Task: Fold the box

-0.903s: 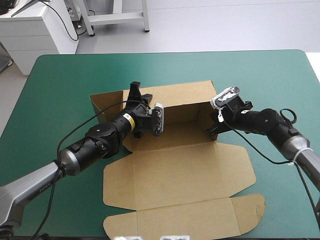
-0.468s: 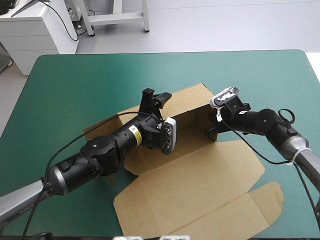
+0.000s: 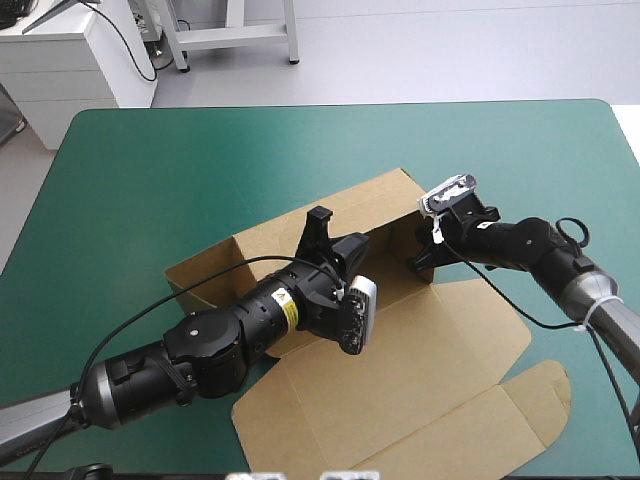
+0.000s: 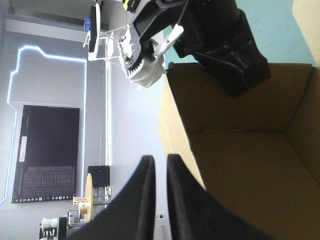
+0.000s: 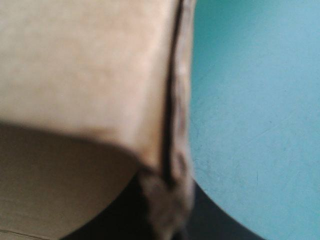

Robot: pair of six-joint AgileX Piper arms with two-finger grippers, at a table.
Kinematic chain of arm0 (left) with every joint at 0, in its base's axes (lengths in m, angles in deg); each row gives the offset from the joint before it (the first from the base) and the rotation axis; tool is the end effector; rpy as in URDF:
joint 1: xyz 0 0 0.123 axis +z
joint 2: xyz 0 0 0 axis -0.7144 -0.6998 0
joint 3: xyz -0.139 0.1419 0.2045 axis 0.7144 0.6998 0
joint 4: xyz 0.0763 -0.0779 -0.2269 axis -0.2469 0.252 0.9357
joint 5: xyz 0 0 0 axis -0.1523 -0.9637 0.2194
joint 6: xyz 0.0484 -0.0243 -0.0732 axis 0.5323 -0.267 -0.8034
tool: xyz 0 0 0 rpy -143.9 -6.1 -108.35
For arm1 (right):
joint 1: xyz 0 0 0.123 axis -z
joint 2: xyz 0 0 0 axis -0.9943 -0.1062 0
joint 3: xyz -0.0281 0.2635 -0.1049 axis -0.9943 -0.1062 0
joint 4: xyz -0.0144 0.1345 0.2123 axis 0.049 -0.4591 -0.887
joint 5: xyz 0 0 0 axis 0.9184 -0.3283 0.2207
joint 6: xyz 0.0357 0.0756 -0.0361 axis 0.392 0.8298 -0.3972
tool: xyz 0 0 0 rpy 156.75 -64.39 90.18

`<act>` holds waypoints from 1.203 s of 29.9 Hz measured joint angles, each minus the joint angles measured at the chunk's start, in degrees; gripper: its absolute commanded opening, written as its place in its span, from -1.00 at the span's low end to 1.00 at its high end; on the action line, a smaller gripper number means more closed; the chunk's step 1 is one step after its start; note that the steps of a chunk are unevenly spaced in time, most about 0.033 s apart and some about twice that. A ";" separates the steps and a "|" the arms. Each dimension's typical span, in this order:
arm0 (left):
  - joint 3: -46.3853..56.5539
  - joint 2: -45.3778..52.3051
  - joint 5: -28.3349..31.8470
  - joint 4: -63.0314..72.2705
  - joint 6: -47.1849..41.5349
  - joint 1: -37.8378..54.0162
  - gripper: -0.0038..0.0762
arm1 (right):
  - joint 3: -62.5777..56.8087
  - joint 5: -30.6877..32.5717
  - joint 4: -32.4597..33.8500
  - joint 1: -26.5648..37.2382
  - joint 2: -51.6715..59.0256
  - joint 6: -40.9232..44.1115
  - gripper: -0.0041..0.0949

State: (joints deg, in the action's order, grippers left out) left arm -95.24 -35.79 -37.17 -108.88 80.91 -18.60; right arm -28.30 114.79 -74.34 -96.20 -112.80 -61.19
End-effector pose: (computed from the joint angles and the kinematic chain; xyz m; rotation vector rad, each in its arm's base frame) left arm 0.1526 -0.2510 0.3590 1.6311 0.8967 0.3804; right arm 0.2960 0.0932 0.2698 -0.6940 2.1730 0.3327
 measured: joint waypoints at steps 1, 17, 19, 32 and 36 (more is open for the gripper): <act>-0.38 0.00 -0.07 0.00 0.00 0.06 -0.86 | 0.00 -0.05 0.00 0.00 0.00 0.07 -0.95; -17.88 0.00 -12.94 32.43 -0.17 28.43 -0.86 | 1.47 0.26 7.34 0.00 0.05 7.16 -0.95; -19.50 0.00 -18.88 37.30 -0.17 32.40 -0.86 | 1.53 0.30 7.81 -0.04 0.05 7.85 -0.95; -20.34 0.00 -34.21 55.30 -0.17 53.18 -0.90 | 6.94 9.87 26.67 -0.04 3.03 28.61 -0.95; -20.34 0.00 -36.92 56.11 -0.17 54.17 -0.92 | 12.53 18.34 35.04 -0.04 3.15 39.23 -0.95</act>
State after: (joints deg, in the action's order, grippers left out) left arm -115.58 -35.79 -74.08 -52.77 80.74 35.57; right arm -15.77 133.13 -39.30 -96.24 -109.65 -21.96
